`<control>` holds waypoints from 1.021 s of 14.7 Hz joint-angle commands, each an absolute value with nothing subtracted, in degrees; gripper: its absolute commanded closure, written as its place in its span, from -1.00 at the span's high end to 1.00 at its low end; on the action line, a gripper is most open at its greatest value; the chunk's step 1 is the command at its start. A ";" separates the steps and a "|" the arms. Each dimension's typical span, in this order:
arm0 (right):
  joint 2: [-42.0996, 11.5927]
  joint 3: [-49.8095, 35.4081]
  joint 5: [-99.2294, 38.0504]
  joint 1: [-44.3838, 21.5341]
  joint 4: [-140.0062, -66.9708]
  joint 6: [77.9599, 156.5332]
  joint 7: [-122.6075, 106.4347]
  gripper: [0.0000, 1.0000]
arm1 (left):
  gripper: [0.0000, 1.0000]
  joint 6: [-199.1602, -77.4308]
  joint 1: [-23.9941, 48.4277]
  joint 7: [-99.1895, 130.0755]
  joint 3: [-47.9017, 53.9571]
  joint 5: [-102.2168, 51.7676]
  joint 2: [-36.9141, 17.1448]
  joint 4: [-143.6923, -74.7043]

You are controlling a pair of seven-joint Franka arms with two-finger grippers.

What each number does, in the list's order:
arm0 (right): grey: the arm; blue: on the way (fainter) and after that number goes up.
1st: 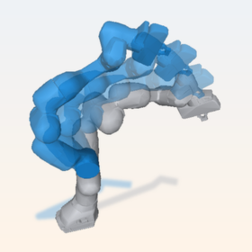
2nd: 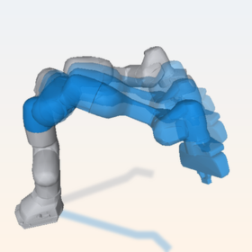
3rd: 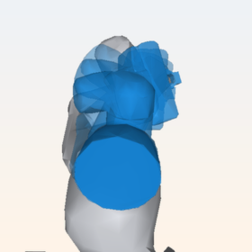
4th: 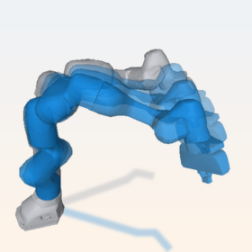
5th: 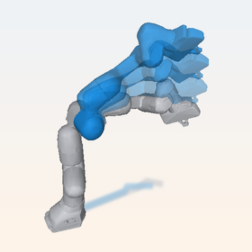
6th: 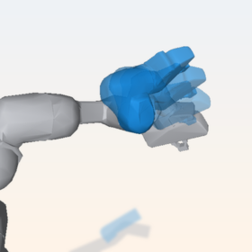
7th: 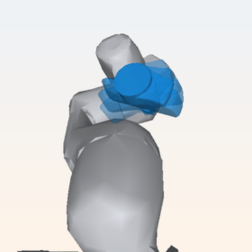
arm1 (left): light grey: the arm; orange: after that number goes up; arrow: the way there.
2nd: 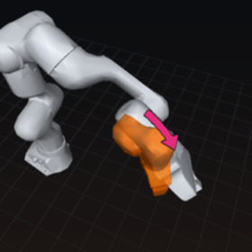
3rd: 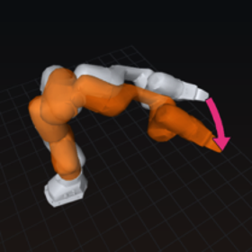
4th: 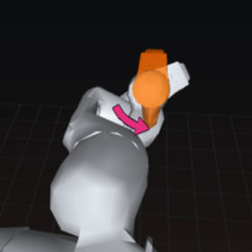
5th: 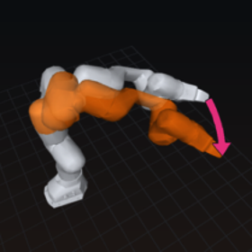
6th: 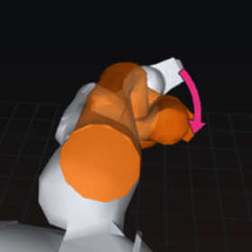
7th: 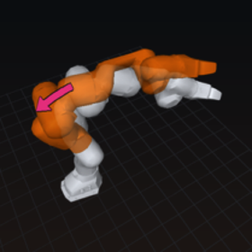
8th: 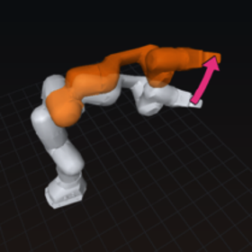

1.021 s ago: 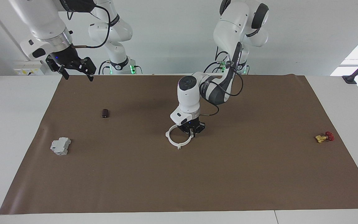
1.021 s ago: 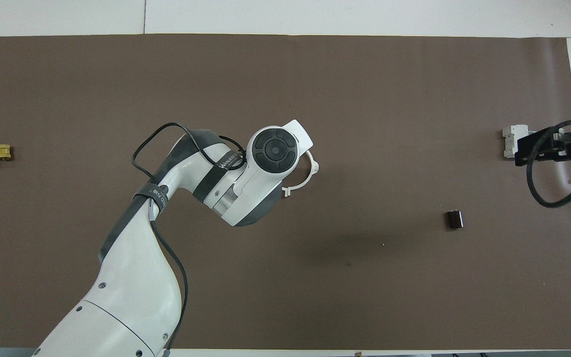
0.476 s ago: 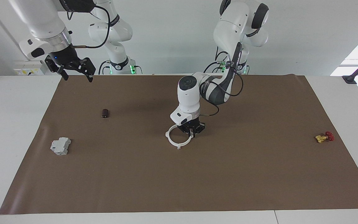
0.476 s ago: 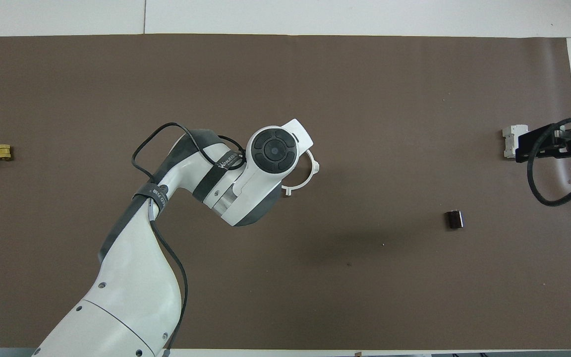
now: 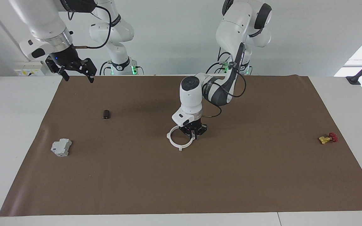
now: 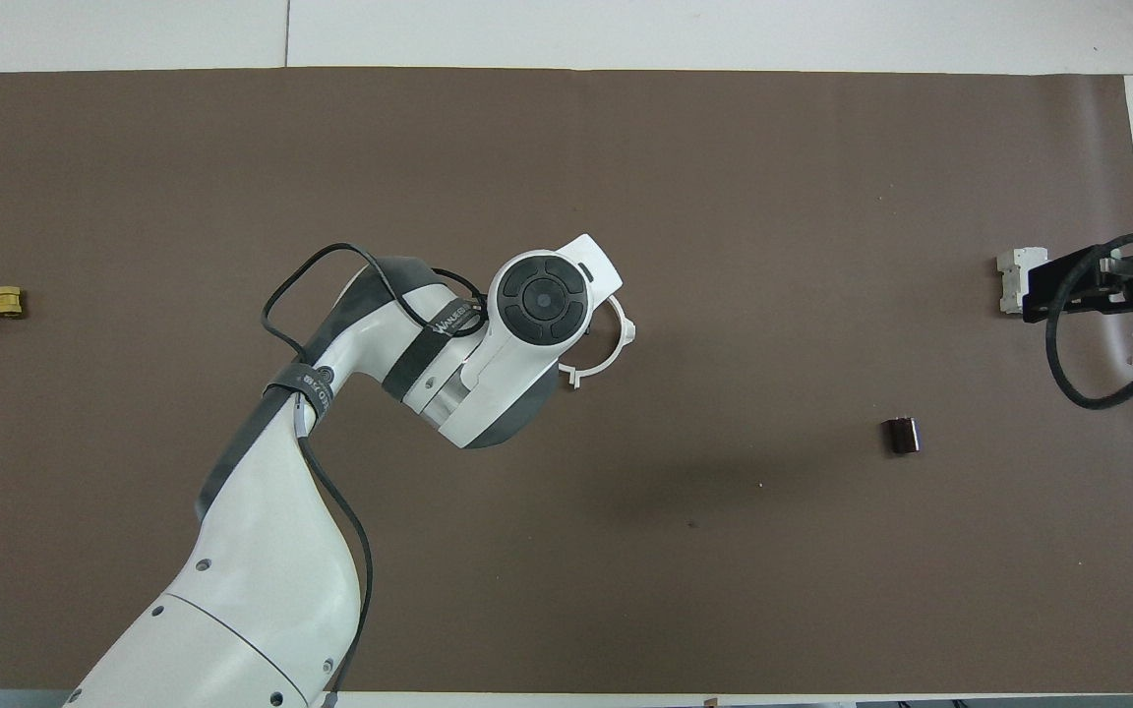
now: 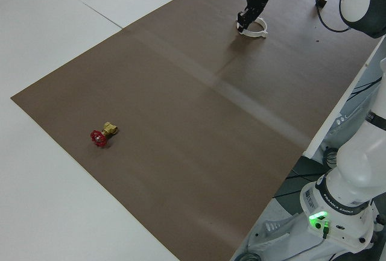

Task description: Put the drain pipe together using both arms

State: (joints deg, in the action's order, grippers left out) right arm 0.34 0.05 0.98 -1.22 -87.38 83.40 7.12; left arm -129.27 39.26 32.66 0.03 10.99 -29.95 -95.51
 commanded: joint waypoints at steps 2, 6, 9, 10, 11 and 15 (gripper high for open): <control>0.26 -0.09 0.44 -0.88 -87.36 84.02 5.71 1.00 | 0.59 -129.99 39.46 33.57 -0.35 11.42 -29.27 -97.12; 0.26 -0.09 0.53 -0.88 -87.36 84.02 5.71 1.00 | 1.00 -128.85 37.27 33.22 -0.35 11.34 -24.89 -99.39; 0.26 -0.09 0.53 -1.05 -87.36 84.02 5.71 1.00 | 1.00 -128.85 32.10 32.43 -0.26 11.43 -15.41 -106.85; 0.26 -0.09 0.53 -1.05 -87.36 84.02 5.71 1.00 | 1.00 -128.67 30.69 32.34 -0.26 11.43 -13.12 -108.44; 0.26 -0.09 0.53 -1.05 -87.36 83.94 5.71 1.00 | 1.00 -128.24 28.50 32.08 -0.26 11.43 -11.18 -110.02; 0.26 -0.09 0.53 -1.05 -87.36 83.76 5.71 1.00 | 1.00 -123.94 19.97 24.45 -0.09 10.90 -6.87 -111.53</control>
State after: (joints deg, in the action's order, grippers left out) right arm 0.33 0.05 0.98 -1.31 -87.38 83.40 7.12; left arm -125.63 23.31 27.86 -0.55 10.98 -9.95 -108.81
